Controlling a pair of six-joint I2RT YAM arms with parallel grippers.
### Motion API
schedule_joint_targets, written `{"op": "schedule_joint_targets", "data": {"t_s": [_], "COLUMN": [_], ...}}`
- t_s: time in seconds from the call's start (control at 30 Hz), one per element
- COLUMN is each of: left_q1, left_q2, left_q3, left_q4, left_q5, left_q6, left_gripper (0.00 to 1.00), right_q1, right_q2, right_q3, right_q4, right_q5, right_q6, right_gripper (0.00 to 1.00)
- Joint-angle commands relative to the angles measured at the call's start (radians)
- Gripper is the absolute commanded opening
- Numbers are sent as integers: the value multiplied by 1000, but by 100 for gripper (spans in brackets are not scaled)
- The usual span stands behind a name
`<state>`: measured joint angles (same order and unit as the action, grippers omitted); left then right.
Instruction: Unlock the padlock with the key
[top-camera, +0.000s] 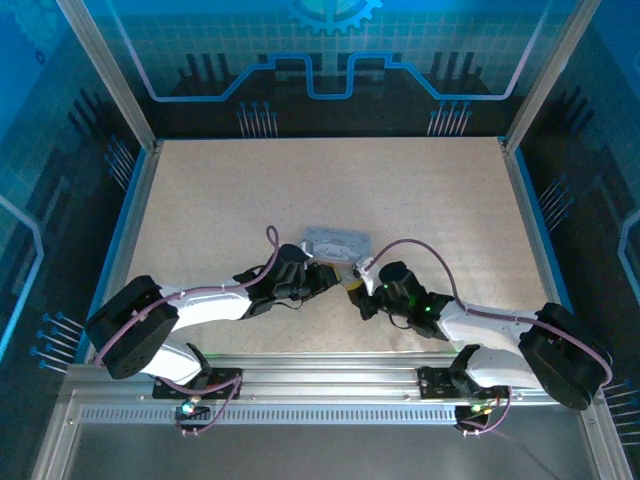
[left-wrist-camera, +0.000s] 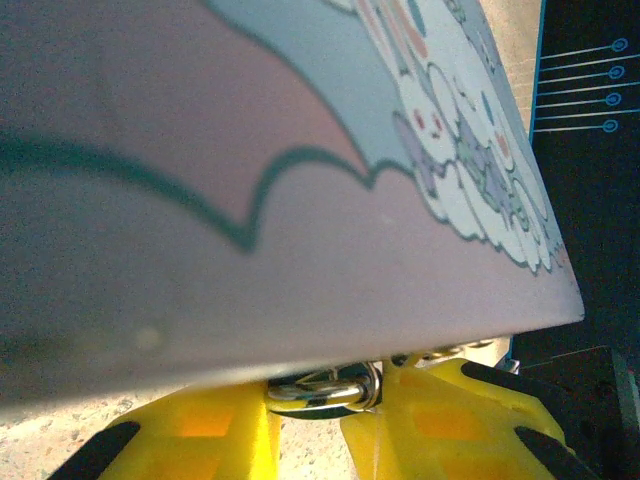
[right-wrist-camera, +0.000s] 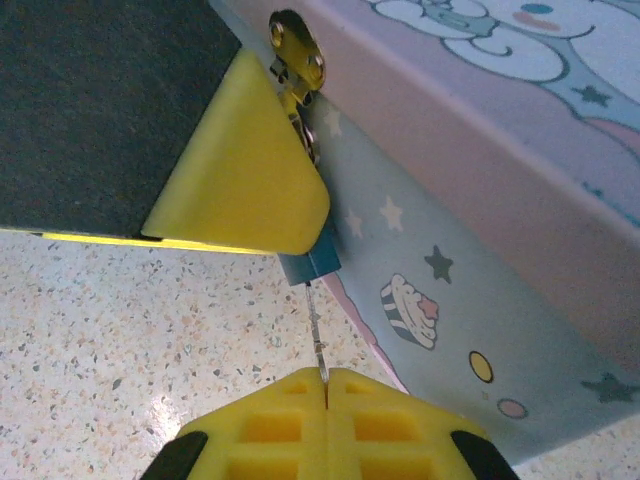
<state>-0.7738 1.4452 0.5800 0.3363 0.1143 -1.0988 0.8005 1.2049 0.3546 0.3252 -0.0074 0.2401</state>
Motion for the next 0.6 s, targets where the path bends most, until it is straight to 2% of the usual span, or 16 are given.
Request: {"op": "schedule_joint_targets", "data": {"t_s": [0.0,0.57], "left_q1": [8,8], "left_q2": [-37,-37], "left_q3": [10,4], "left_q4": [31,36], "left_q5": [20,21], "left_q6": [4,0], "left_gripper": [25,25], "right_q1": [16,15], "right_q2": [7,41], "right_q3": [26,46], "right_q4": [42,82], "right_q5": [-9,-2], "right_q6": [-20,-24], "right_gripper": [6,6]}}
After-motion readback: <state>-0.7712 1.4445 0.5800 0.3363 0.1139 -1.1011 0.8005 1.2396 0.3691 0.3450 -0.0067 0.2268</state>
